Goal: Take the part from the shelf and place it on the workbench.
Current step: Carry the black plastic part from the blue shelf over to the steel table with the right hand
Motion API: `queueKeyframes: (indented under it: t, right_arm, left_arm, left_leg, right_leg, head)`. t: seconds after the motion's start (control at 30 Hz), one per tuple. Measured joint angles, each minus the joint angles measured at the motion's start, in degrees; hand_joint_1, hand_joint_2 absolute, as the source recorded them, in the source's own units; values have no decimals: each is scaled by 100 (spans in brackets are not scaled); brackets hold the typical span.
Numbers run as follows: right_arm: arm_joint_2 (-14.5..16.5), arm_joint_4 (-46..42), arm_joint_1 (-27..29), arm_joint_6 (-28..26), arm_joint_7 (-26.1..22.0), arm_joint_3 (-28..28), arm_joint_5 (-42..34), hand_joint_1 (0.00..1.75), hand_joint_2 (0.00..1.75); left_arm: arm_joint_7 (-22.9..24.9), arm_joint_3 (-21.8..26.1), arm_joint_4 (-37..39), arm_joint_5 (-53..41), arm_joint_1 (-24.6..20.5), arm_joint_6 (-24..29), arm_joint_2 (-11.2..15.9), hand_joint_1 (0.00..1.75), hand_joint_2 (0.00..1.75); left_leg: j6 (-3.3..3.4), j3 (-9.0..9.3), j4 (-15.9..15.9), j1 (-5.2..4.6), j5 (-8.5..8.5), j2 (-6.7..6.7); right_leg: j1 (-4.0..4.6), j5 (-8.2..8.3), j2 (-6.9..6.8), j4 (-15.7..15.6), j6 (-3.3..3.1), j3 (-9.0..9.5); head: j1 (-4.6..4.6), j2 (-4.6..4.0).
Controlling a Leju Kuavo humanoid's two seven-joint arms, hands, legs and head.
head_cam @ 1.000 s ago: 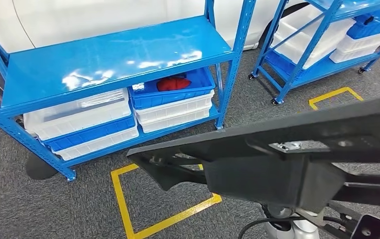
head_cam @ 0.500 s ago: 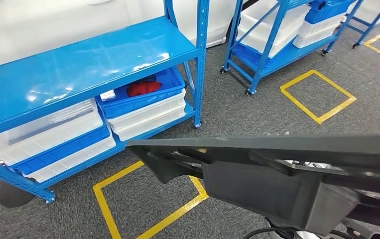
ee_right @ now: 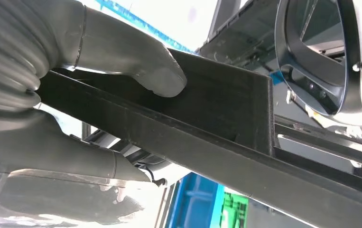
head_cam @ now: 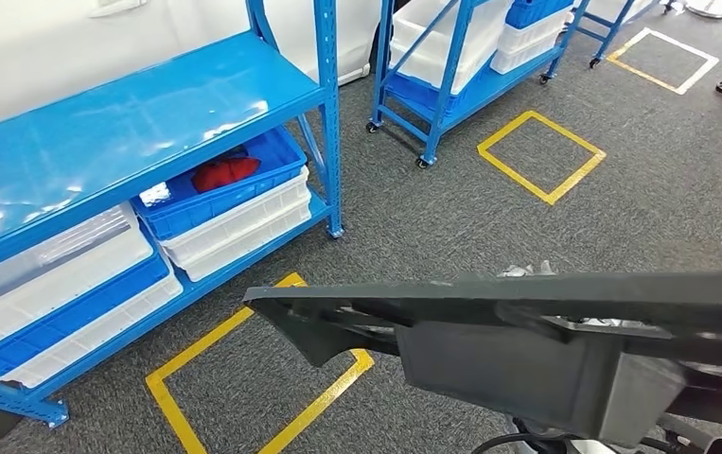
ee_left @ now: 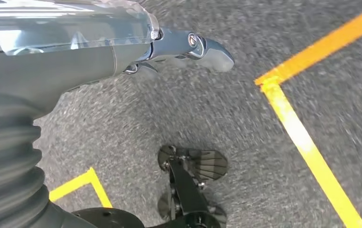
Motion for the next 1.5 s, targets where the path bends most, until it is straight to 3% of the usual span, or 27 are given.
queueKeyframes:
  t: [0.07, 0.13, 0.17, 0.23, 0.3, 0.37, 0.4, 0.43, 0.5, 0.57, 0.63, 0.67, 0.73, 0.8, 0.87, 0.9, 0.93, 1.0, 1.07, 1.1, 1.17, 1.23, 1.3, 1.37, 1.4, 1.43, 1.5]
  right_arm:
    - [26, 49, -14, -43, 0, -23, 30, 175, 175]
    - [34, 105, -5, -166, 1, -26, 111, 175, 175]
    - [35, 127, 2, -224, 1, -25, 155, 175, 175]
    - [40, 163, 6, -317, 1, -19, 223, 175, 175]
    - [41, 216, 18, -459, 3, 7, 308, 175, 175]
    - [31, 280, 44, -639, 5, 45, 383, 175, 175]
    - [23, 309, 52, -713, 4, 61, 398, 175, 175]
    - [14, 334, 55, -764, 4, 70, 403, 175, 175]
    - [-9, 399, 44, -832, 3, 89, 398, 175, 175]
    - [-39, 496, 23, -874, 5, 115, 379, 175, 175]
    - [-76, 594, 12, -867, 5, 132, 345, 175, 175]
    - [-90, 638, 16, -834, 4, 132, 335, 175, 175]
    - [-103, 727, 1, -741, 3, 136, 362, 175, 175]
    - [-104, 817, -29, -679, 3, 172, 414, 175, 175]
    - [-103, 901, -45, -669, 4, 229, 433, 175, 175]
    - [-103, 930, -46, -674, 4, 254, 432, 175, 175]
    - [-103, 944, -49, -680, 4, 273, 427, 175, 175]
    - [-103, 949, -61, -704, 3, 309, 409, 175, 175]
    - [-103, 937, -71, -752, 1, 345, 394, 175, 175]
    - [-103, 923, -60, -788, 0, 358, 391, 175, 175]
    - [-102, 868, 5, -866, -1, 369, 390, 175, 175]
    - [-96, 796, 65, -903, -2, 375, 385, 175, 175]
    - [-87, 751, 103, -893, -2, 387, 369, 175, 175]
    - [-82, 719, 178, -863, -1, 394, 335, 175, 175]
    - [-81, 702, 222, -831, -1, 393, 308, 175, 175]
    - [-79, 682, 258, -788, -1, 388, 274, 175, 175]
    - [-70, 655, 294, -666, -1, 362, 197, 175, 175]
  left_arm:
    - [-53, 15, 0, 41, -4, -39, 21, 0, 175]
    - [-100, 28, 0, 52, -16, -76, 38, 0, 175]
    - [-116, 31, 0, 49, -29, -88, 51, 0, 175]
    - [-131, 37, 0, 26, -48, -110, 70, 0, 175]
    - [-133, 38, 0, -24, -35, -126, 87, 0, 175]
    - [-114, 37, 0, -72, -18, -132, 104, 0, 175]
    - [-98, 37, 0, -85, -19, -133, 115, 0, 175]
    - [-79, 37, 0, -88, -27, -134, 124, 0, 175]
    - [-35, 37, 0, -88, -46, -141, 147, 0, 175]
    - [3, 38, 0, -89, -56, -147, 164, 0, 175]
    - [41, 39, 0, -107, -68, -133, 169, 0, 175]
    - [62, 39, 0, -116, -77, -119, 166, 0, 175]
    - [104, 43, 0, -108, -82, -88, 156, 0, 175]
    - [172, 65, 0, -79, -53, -46, 146, 0, 175]
    - [268, 96, 0, -61, -18, 20, 132, 0, 175]
    - [308, 110, 0, -55, -10, 57, 121, 0, 175]
    - [340, 119, 0, -49, -8, 86, 108, 0, 175]
    - [406, 131, 0, -54, -4, 127, 79, 0, 175]
    - [476, 137, 0, -85, 11, 147, 61, 0, 175]
    - [509, 138, 0, -110, 21, 152, 59, 0, 175]
    - [556, 137, 0, -165, 28, 151, 59, 0, 175]
    - [577, 135, 0, -196, 32, 137, 60, 0, 175]
    - [589, 134, 0, -204, 56, 125, 61, 0, 175]
    - [598, 134, 0, -206, 90, 110, 64, 0, 175]
    - [594, 135, 0, -203, 104, 100, 66, 0, 175]
    - [581, 135, 0, -198, 113, 92, 67, 0, 175]
    - [539, 139, 0, -181, 117, 94, 66, 0, 175]
  left_leg:
    - [-57, 20, -3, -23, -21, 94]
    - [-119, 46, -22, -36, -34, 199]
    - [-151, 56, -4, -30, -64, 181]
    - [-195, -56, 299, -15, -280, -47]
    - [-217, -396, 1042, 2, -658, -322]
    - [-233, -676, 1596, 4, -810, -395]
    - [-234, -678, 1566, 4, -709, -402]
    - [-231, -575, 1314, 8, -514, -420]
    - [-211, -245, 534, 32, -129, -629]
    - [-173, -69, 109, 43, -15, -832]
    - [-109, -53, 71, 28, -22, -791]
    - [-68, -42, 45, 33, -2, -727]
    - [12, -18, -12, 49, 36, -589]
    - [57, -12, -30, 33, 40, -433]
    - [67, -13, -28, 18, 25, -272]
    - [63, -8, -28, 16, 16, -199]
    - [54, 3, -27, 16, 5, -137]
    - [21, 46, -27, 9, -30, -28]
    - [-33, 87, -21, -18, -72, 70]
    - [-62, 102, -25, -31, -88, 123]
    - [-121, 129, -35, -33, -121, 209]
    - [-172, 77, 152, -13, -270, 12]
    - [-202, -210, 786, 3, -605, -298]
    - [-222, -595, 1515, 4, -861, -393]
    - [-227, -697, 1654, 4, -839, -402]
    - [-227, -688, 1552, 8, -694, -408]
    - [-218, -411, 819, 32, -232, -560]
  right_leg:
    - [56, 69, -112, -385, -92, 185]
    - [66, 83, 7, -410, -164, 176]
    - [53, 100, 66, -439, -195, 186]
    - [18, 140, 174, -499, -265, 210]
    - [15, 154, 298, -508, -307, 199]
    - [23, 156, 456, -497, -318, 188]
    - [24, 156, 538, -485, -317, 187]
    - [21, 152, 615, -467, -310, 189]
    - [22, 131, 761, -407, -273, 171]
    - [16, 130, 892, -358, -205, 120]
    - [3, 164, 1015, -367, -124, 77]
    - [-1, 167, 1012, -364, -93, 66]
    - [14, 32, 747, -148, -35, -44]
    - [10, -315, 397, 519, 13, -369]
    - [-21, -545, 296, 1176, 46, -697]
    - [-31, -508, 275, 1235, 53, -727]
    - [-36, -374, 248, 1062, 51, -634]
    - [-12, -32, 54, 270, 9, -201]
    - [53, 108, -143, -298, -77, 95]
    - [83, 93, -169, -380, -117, 126]
    - [82, 106, -35, -413, -188, 122]
    - [49, 132, 96, -467, -261, 149]
    - [34, 144, 229, -494, -313, 168]
    - [40, 140, 384, -487, -329, 170]
    - [41, 138, 467, -480, -329, 172]
    - [38, 133, 555, -468, -322, 177]
    - [24, 111, 724, -425, -290, 181]
  head:
    - [0, 0]
    - [0, 0]
    - [0, 0]
    - [0, 0]
    - [-1, 0]
    - [-1, 0]
    - [0, 0]
    - [0, 0]
    - [0, 0]
    - [-1, 0]
    - [0, 0]
    - [0, 0]
    - [1, 0]
    - [1, 0]
    - [0, 0]
    - [0, 0]
    - [0, 0]
    - [0, 0]
    - [0, 0]
    - [0, 0]
    - [0, 0]
    - [0, 0]
    - [0, 0]
    - [0, 0]
    - [0, 0]
    - [0, 0]
    - [0, 0]
